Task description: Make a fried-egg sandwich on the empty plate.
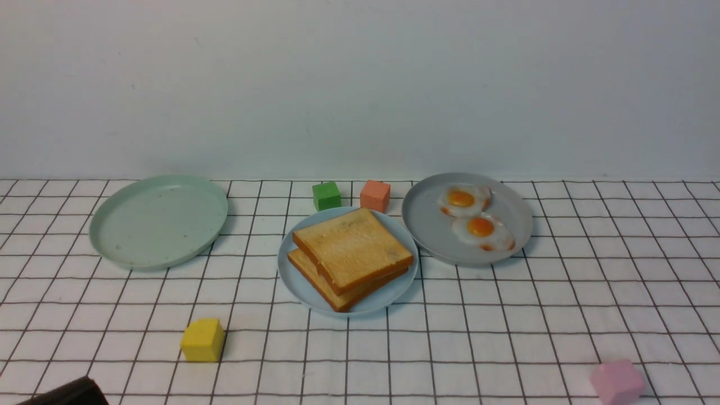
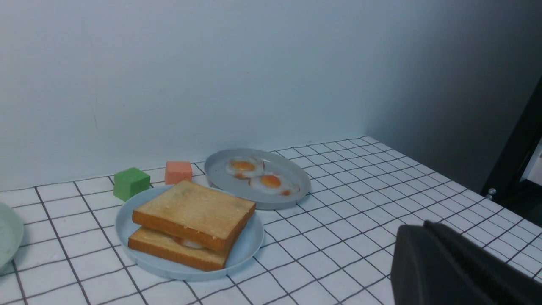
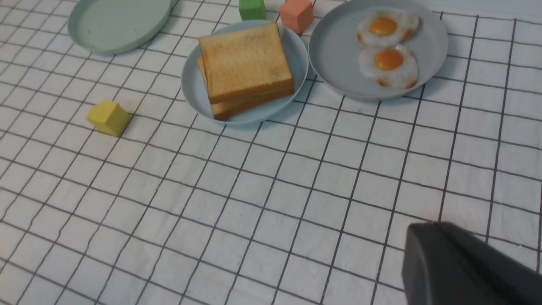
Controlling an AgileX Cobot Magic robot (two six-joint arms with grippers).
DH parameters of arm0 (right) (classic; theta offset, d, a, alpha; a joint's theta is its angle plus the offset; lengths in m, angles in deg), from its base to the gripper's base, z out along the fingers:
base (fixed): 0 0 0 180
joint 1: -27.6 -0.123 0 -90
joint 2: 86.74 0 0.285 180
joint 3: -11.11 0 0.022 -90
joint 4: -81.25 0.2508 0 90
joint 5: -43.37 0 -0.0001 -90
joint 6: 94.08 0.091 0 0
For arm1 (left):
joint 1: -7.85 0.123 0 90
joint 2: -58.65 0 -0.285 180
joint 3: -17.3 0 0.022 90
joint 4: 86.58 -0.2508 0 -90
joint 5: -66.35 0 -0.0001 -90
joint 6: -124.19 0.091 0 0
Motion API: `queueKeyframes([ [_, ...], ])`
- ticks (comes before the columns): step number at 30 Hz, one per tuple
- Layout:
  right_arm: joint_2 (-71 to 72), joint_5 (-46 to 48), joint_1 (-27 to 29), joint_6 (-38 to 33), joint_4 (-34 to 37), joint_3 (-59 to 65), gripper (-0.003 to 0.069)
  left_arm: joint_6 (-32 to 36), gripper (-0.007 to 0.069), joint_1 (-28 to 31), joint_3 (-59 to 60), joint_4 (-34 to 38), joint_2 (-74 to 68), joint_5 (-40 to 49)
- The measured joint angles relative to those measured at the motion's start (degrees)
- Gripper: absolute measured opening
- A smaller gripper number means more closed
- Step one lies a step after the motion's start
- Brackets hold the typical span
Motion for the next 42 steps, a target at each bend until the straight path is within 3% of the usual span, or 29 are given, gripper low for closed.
queueKeyframes([
  [17,4.01,0.88,0.14,2.42,1.29,8.28,0.0013,-0.07,-0.0013,0.00,1.29,0.13,-0.11,6.32],
  [20,6.08,0.95,3.47,2.42,1.43,9.30,0.0014,-0.07,-0.0013,0.00,1.29,0.13,-0.11,6.37],
  [24,13.19,-5.36,10.91,-0.42,0.86,17.03,-0.0008,-0.07,-0.0013,0.00,1.29,0.13,-0.11,6.37],
  [33,32.73,-30.68,14.22,-4.45,-2.87,46.17,-0.0011,-0.07,-0.0013,0.00,1.29,0.13,-0.11,6.37],
  [42,34.25,-30.72,14.27,-1.75,-3.23,50.12,-0.0010,-0.14,-0.0013,0.00,1.29,0.17,-0.16,6.78],
])
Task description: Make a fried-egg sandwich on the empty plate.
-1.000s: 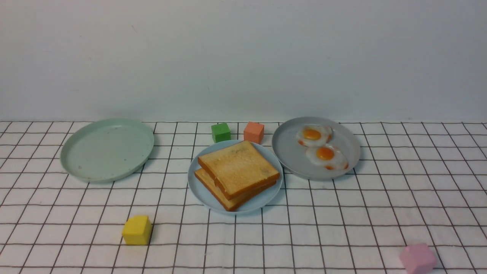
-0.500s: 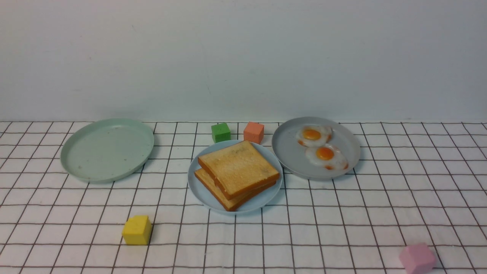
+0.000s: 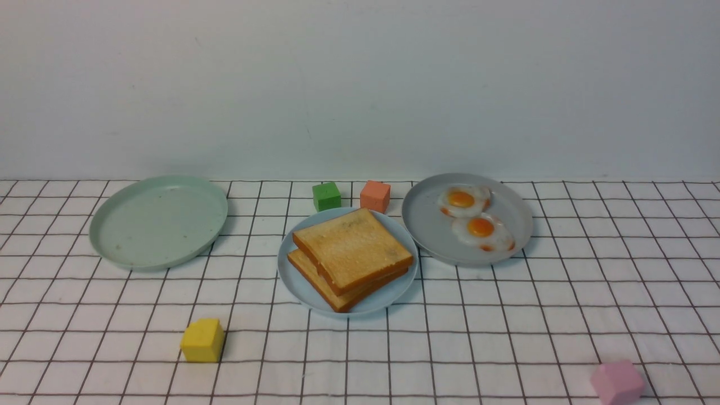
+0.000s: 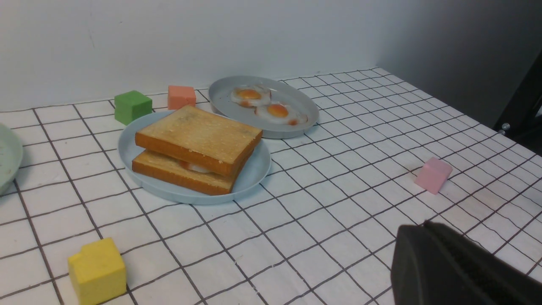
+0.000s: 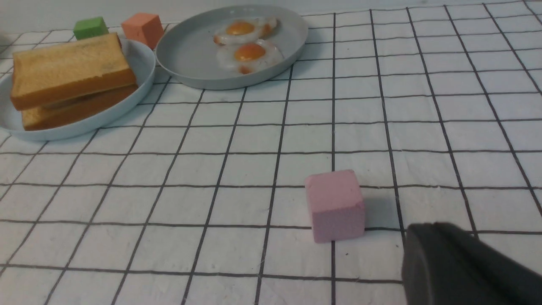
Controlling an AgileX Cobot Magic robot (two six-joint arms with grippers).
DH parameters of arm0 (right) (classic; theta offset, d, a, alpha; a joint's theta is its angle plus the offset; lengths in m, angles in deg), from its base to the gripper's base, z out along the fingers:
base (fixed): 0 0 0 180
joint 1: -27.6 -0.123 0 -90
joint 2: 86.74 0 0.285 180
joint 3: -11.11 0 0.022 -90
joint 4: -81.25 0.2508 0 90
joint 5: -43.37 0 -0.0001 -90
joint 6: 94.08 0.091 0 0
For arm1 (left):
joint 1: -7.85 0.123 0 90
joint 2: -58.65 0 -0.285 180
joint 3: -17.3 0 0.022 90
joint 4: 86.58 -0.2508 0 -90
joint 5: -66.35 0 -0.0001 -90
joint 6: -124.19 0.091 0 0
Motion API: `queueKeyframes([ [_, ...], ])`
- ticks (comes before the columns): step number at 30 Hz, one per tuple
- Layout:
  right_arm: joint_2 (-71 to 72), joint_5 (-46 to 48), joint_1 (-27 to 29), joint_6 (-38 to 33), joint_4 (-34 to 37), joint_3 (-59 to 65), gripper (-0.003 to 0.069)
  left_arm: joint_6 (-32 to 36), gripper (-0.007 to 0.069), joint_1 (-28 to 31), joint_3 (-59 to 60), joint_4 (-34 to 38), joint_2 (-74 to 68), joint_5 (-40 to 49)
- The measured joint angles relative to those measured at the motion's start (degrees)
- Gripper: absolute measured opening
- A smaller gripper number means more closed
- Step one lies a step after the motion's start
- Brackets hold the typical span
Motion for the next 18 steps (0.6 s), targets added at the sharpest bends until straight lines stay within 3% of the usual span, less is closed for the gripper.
queueKeyframes([
  [18,0.00,0.00,0.00,0.00,0.00,0.00,0.0000,-0.05,-0.0005,0.00,0.00,0.00,0.00,0.11],
])
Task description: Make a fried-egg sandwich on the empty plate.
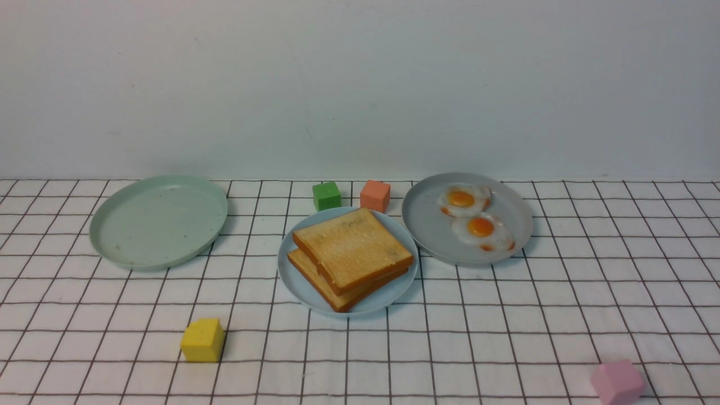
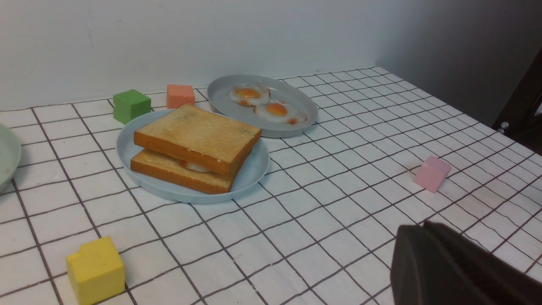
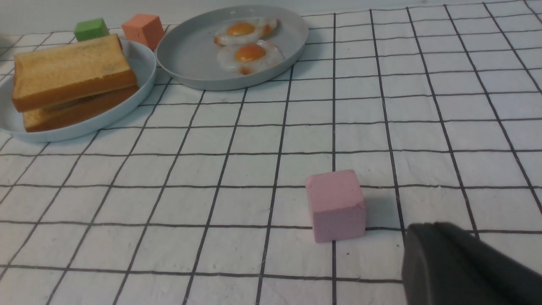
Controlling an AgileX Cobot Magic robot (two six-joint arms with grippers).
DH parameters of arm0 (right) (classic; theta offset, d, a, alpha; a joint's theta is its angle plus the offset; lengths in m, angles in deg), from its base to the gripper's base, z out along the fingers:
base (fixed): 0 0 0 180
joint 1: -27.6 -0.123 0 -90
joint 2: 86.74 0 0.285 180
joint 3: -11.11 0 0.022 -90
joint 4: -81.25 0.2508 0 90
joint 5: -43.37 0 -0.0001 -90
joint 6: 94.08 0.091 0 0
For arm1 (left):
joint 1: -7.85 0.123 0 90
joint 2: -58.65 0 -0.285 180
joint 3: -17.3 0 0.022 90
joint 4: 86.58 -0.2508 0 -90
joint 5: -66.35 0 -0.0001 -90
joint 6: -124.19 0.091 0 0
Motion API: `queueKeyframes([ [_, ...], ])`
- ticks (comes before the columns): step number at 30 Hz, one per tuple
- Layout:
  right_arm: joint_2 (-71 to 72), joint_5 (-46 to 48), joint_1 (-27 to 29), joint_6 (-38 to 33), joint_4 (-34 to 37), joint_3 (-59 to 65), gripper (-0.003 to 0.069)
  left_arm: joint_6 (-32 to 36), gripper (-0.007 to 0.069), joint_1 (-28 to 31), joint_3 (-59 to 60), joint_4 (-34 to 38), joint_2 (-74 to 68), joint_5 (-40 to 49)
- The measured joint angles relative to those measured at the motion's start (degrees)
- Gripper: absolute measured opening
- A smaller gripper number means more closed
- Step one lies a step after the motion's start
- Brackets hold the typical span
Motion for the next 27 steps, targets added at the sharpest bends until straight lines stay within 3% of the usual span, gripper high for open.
queueKeyframes([
  [8,0.00,0.00,0.00,0.00,0.00,0.00,0.0003,0.00,0.0000,0.55,0.00,-1.28,0.00,-0.32],
  [11,0.00,0.00,0.00,0.00,0.00,0.00,0.0005,-1.41,0.0000,6.79,0.30,-4.91,0.56,-3.27],
  [15,0.00,0.00,0.00,0.00,0.00,0.00,0.0008,-3.69,-0.0013,21.30,3.04,-6.91,3.47,-5.04],
  [18,0.00,0.00,0.00,0.00,0.00,0.00,0.0010,-4.13,-0.0013,29.06,7.67,-6.91,6.11,-3.15],
  [24,0.00,0.00,0.00,0.00,0.00,0.00,0.0015,-6.01,-0.0013,35.87,11.27,-6.93,6.71,7.37],
  [27,0.00,0.00,0.00,0.00,0.00,0.00,0.0018,-6.47,-0.0013,36.90,11.26,-6.98,6.71,7.65],
])
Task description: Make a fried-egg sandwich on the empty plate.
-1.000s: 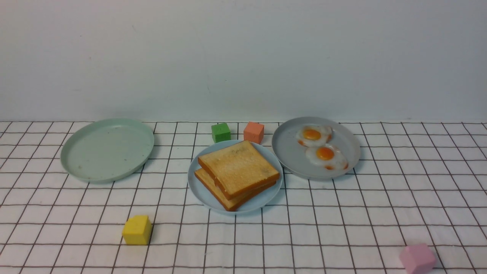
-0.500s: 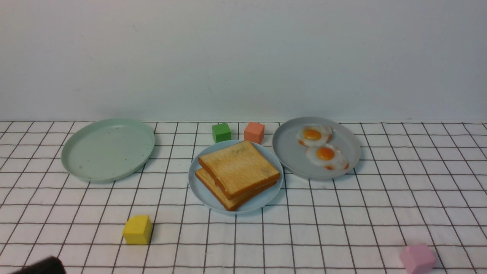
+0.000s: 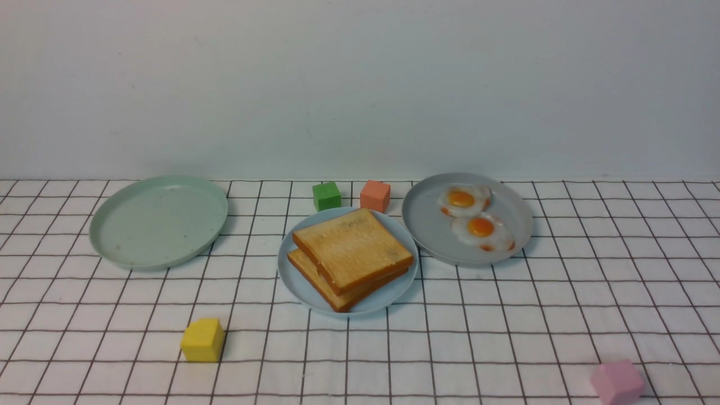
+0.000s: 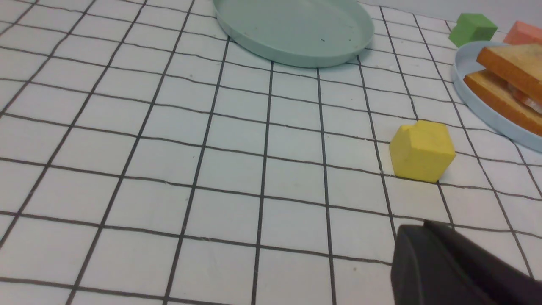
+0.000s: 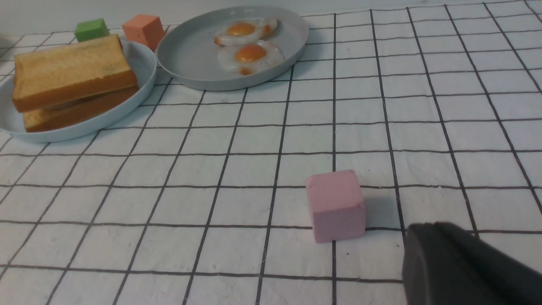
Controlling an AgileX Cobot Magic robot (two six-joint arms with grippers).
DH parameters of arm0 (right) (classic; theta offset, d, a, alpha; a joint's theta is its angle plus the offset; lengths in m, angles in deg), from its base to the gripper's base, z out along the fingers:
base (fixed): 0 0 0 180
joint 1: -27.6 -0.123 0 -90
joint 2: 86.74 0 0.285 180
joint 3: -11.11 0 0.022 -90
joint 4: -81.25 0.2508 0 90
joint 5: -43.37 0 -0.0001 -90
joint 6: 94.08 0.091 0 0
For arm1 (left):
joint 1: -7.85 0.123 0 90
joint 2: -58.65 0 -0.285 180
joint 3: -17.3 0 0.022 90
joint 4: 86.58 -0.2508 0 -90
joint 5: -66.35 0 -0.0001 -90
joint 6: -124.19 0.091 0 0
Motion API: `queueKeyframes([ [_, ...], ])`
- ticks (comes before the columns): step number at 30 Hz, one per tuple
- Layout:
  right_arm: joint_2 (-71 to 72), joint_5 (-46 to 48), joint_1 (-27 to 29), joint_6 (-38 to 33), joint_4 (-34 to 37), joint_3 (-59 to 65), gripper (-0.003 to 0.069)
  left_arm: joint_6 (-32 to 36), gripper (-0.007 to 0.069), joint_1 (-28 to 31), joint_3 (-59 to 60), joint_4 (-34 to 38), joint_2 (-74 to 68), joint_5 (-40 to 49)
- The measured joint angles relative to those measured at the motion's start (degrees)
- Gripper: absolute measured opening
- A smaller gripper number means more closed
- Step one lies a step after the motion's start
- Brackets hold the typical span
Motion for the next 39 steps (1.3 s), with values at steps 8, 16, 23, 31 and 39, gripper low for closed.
queueKeyframes([
  [8,0.00,0.00,0.00,0.00,0.00,0.00,0.0029,-0.19,-0.0013,0.04,0.00,0.00,0.00,0.00],
  [16,0.00,0.00,0.00,0.00,0.00,0.00,0.0040,-0.19,-0.0013,0.04,0.00,-0.06,0.00,0.00],
  [23,0.00,0.00,0.00,0.00,0.00,0.00,0.0050,-0.19,-0.0011,0.04,0.00,-0.14,0.00,0.00],
  [31,0.00,0.00,0.00,0.00,0.00,0.00,0.0064,-0.19,-0.0004,0.04,0.00,-0.15,0.00,0.00],
  [39,0.00,0.00,0.00,0.00,0.00,0.00,0.0076,-0.19,0.0003,0.04,0.00,-0.15,0.00,0.00],
])
